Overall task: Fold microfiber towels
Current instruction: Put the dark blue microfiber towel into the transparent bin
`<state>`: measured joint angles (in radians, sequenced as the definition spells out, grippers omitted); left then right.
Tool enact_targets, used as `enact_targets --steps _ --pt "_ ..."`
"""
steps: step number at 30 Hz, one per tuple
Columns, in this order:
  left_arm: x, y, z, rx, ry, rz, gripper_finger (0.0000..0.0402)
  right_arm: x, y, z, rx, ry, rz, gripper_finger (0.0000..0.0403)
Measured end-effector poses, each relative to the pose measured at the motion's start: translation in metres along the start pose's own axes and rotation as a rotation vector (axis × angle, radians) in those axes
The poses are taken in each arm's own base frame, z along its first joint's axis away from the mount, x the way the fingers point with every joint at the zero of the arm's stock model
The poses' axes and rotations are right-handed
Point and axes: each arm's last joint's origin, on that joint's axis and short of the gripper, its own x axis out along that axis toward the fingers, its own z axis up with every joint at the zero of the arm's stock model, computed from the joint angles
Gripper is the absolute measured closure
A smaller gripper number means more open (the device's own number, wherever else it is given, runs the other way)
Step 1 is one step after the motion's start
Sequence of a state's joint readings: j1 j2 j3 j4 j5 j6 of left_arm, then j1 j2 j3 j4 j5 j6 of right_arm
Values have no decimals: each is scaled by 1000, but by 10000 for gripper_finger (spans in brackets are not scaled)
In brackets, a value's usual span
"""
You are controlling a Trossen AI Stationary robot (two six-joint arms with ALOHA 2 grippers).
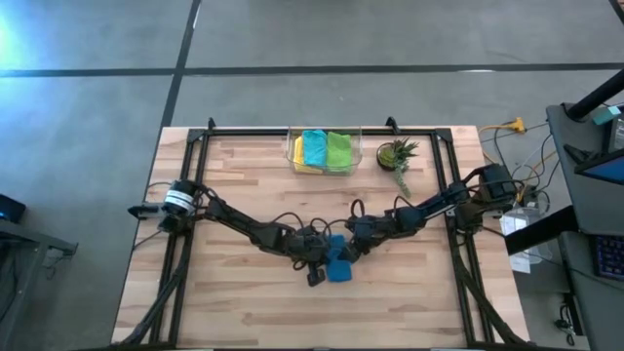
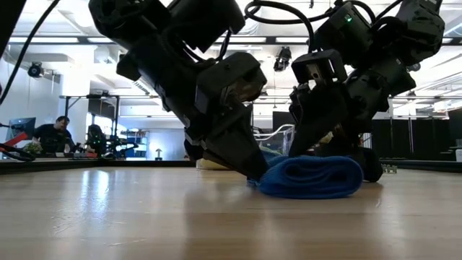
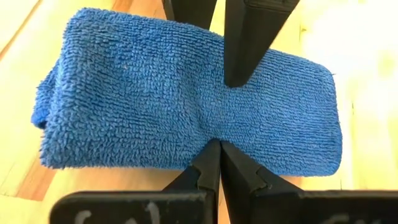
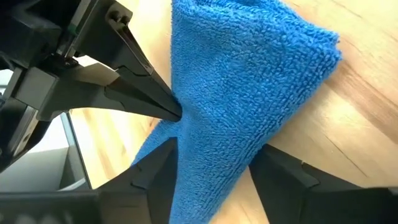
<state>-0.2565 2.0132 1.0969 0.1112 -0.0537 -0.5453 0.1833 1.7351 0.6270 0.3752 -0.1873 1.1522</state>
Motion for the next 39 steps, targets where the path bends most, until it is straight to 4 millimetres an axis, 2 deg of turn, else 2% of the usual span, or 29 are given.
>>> enact_targets --steps 4,14,20,24,28,31,36,39 --pt "0 0 -1 0 10 -8 401 0 0 0 -6 2 1 251" --pt "0 0 -2 0 14 -12 401 0 0 0 -48 3 3 376" --pt "-7 -1 4 -1 -5 -15 401 0 0 0 -52 2 3 387" --pt "-23 -1 11 36 -38 42 402 0 0 0 -53 -2 2 388" --pt "-56 -7 30 45 -142 113 402 0 0 0 -55 -1 -1 389" --pt "-79 -7 38 44 -185 161 402 0 0 0 -56 -2 1 389" --pt "-108 -7 41 46 -191 208 402 -8 8 2 -71 -28 29 389" --pt "-116 -4 38 48 -156 234 402 -19 17 7 -85 -72 51 390"
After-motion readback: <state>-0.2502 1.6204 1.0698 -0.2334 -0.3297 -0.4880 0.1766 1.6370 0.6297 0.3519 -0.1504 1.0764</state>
